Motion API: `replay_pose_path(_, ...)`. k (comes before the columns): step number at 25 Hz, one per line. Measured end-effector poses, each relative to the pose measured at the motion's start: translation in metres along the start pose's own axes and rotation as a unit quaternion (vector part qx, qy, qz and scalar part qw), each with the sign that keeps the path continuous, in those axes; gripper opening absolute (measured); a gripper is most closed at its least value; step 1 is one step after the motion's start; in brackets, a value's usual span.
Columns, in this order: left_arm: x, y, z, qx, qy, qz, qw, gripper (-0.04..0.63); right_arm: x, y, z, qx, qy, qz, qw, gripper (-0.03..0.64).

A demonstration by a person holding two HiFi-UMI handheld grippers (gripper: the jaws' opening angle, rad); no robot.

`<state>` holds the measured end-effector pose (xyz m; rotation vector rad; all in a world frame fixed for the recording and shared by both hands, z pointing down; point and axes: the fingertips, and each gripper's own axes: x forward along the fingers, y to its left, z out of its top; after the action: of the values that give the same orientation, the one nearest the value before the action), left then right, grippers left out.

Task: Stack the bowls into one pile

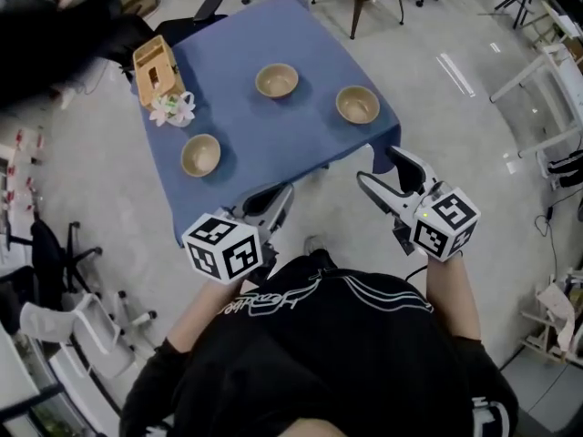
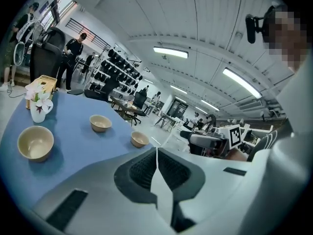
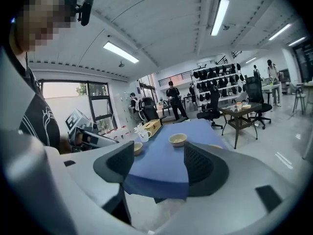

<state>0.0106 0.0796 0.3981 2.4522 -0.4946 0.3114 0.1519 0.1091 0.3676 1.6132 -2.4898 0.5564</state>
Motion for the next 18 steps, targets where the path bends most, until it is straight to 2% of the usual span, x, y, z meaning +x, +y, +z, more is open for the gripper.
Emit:
replay_pose_path(4, 0.036, 0.025, 0.023, -0.001, 0.005, -0.003, 1.0, 0.031, 0.027, -0.04, 0.01, 0.006, 0.004, -0.014, 1.0, 0.316)
replay_pose_path(11, 0.082, 0.054, 0.031, -0.009, 0.026, 0.004, 0.9996, 0.031, 0.046, -0.097, 0.004, 0.002, 0.029, -0.03, 0.999, 0.314)
replay_pose_path(18, 0.108, 0.073, 0.035, -0.022, 0.022, 0.013, 0.9995, 0.029, 0.048, -0.138, -0.011, 0.024, 0.04, -0.053, 0.998, 0.314)
